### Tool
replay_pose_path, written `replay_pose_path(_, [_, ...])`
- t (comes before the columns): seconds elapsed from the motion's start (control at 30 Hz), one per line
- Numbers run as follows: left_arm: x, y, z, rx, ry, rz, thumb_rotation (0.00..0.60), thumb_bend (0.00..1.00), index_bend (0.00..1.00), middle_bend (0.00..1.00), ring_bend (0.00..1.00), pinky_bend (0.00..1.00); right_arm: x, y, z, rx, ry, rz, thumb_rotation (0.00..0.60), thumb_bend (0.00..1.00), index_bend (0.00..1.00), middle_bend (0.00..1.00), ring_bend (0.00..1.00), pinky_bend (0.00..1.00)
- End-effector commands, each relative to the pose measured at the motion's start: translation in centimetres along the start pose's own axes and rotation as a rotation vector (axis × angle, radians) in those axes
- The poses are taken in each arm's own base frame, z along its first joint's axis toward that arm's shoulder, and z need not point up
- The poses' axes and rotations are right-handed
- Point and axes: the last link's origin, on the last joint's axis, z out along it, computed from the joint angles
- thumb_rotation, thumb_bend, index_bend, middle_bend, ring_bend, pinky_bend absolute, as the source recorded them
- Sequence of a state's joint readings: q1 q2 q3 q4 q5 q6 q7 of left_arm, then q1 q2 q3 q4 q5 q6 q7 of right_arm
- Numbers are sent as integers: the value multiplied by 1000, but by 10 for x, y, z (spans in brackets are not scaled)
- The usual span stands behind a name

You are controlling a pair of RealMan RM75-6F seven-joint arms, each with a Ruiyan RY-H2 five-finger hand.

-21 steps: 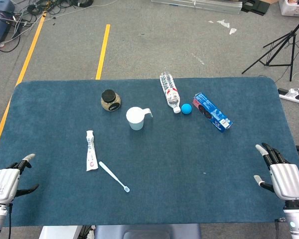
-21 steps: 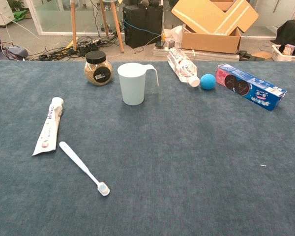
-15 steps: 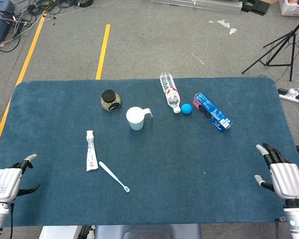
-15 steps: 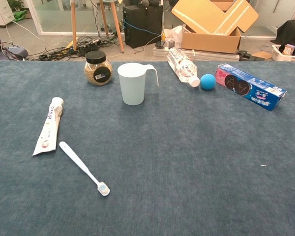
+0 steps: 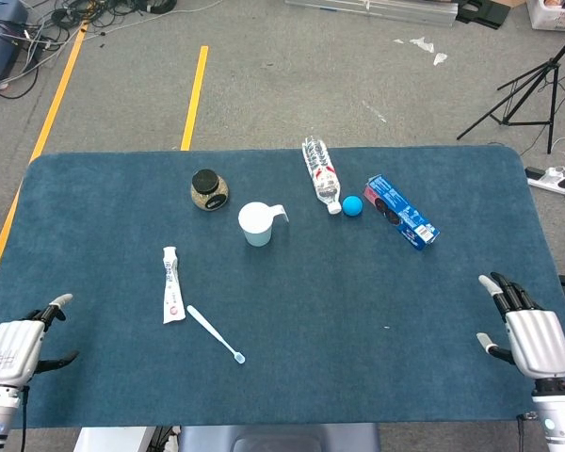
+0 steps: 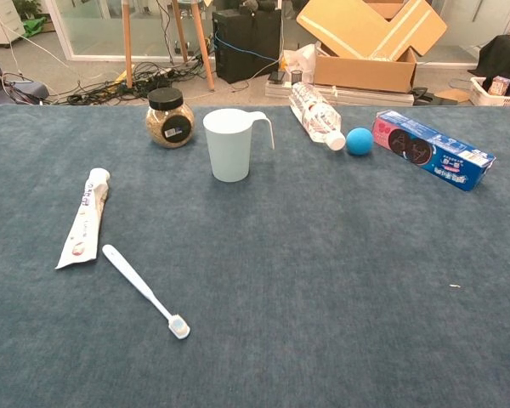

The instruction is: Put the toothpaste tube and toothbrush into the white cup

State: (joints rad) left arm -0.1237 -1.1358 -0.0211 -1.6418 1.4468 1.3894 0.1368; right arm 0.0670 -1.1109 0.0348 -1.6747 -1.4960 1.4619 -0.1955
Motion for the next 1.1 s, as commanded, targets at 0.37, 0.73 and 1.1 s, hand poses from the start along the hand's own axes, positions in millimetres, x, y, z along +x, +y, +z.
replay_pose_path(0.37, [14, 28, 33, -234, 15, -17, 600, 275, 6, 579, 558, 642, 7, 0, 0, 8, 25, 23, 600, 139, 159, 133, 178, 540])
replay_pose_path(0.73, [14, 64, 92, -409, -64, 142, 600, 820, 146, 1000, 950, 812, 10, 2, 4, 2, 24, 35, 600, 139, 159, 132, 178, 540])
replay_pose_path(1.1, [-1, 91, 129, -459, -163, 300, 600, 1000, 213, 1000, 1000, 900, 17, 5, 2, 2, 43, 56, 600, 139, 159, 132, 178, 540])
